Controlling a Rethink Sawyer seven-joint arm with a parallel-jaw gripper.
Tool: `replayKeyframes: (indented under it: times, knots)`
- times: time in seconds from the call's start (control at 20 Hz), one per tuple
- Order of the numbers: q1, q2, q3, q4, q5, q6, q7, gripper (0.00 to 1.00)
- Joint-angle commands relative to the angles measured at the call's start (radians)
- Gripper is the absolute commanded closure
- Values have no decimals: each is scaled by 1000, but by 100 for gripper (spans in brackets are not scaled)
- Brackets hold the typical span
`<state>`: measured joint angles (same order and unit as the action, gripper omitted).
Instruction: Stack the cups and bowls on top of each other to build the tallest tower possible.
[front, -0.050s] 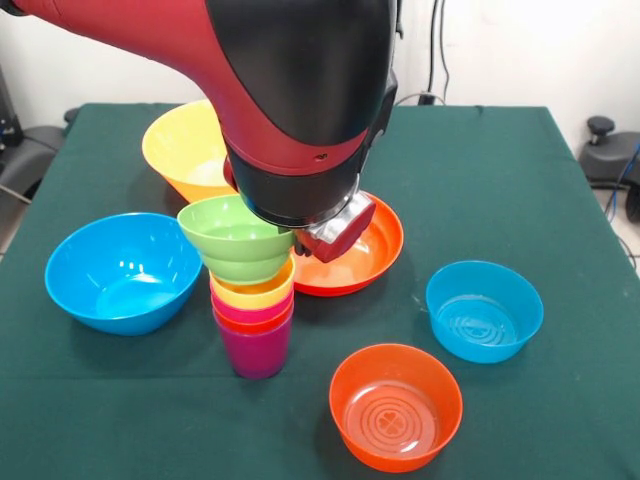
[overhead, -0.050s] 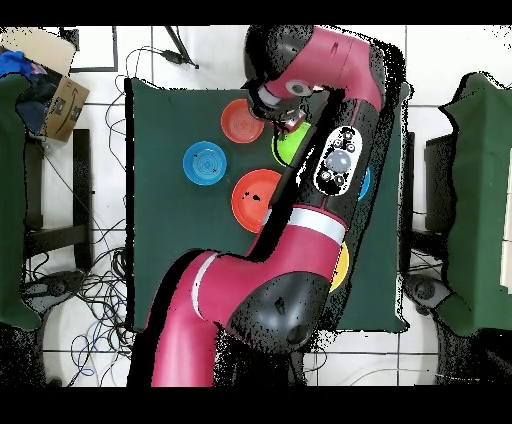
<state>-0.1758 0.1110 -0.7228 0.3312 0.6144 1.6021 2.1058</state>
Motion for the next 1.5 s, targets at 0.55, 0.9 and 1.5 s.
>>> replayKeyframes:
  times: [0.55,0.9,1.5]
  knots:
    - [41,19,148,135,-35,104,-40,100]
    - [50,7,171,164,-49,66,-45,100]
    - [76,-27,192,242,-87,-16,-56,100]
